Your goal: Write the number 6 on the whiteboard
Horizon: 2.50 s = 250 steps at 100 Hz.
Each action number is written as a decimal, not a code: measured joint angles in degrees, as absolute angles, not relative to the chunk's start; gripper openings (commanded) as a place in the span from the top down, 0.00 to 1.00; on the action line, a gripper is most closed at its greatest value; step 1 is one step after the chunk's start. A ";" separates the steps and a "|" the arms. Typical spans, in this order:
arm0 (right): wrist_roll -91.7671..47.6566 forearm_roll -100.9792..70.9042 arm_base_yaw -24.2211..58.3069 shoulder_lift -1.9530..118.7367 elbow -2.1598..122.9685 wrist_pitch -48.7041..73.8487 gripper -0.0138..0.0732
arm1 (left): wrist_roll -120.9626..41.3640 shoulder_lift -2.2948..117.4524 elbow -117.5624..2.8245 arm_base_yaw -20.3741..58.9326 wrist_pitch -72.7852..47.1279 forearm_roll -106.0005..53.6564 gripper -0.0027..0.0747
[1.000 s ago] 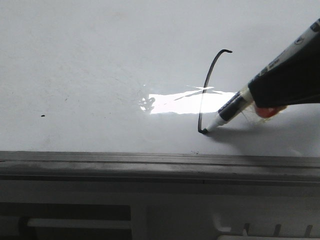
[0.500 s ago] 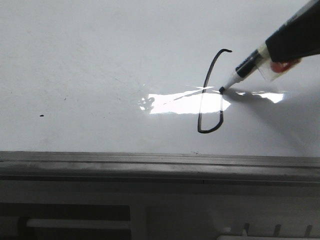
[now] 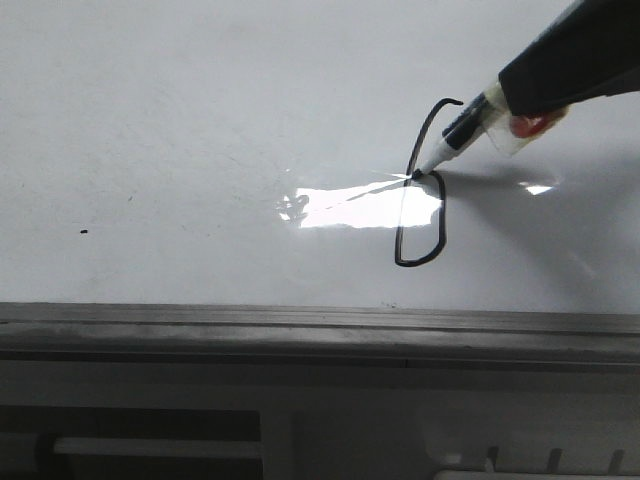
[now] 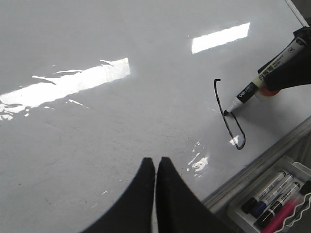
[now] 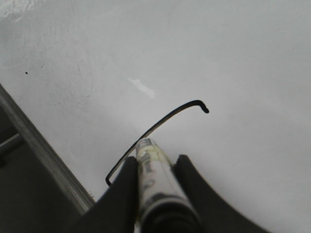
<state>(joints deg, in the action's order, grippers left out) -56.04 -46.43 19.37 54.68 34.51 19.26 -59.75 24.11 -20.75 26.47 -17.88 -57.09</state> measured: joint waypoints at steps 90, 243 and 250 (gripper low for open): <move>-64.70 -46.23 31.05 47.91 47.50 43.30 0.90 | -79.95 56.64 -42.98 35.37 -44.82 -59.57 0.51; -65.13 -45.52 39.57 46.40 44.24 23.02 0.82 | -73.00 67.32 -46.35 41.74 -37.89 -59.54 0.99; -65.13 -45.30 37.55 44.47 44.24 23.48 0.92 | -69.64 67.32 -45.86 41.74 -34.44 -59.92 0.99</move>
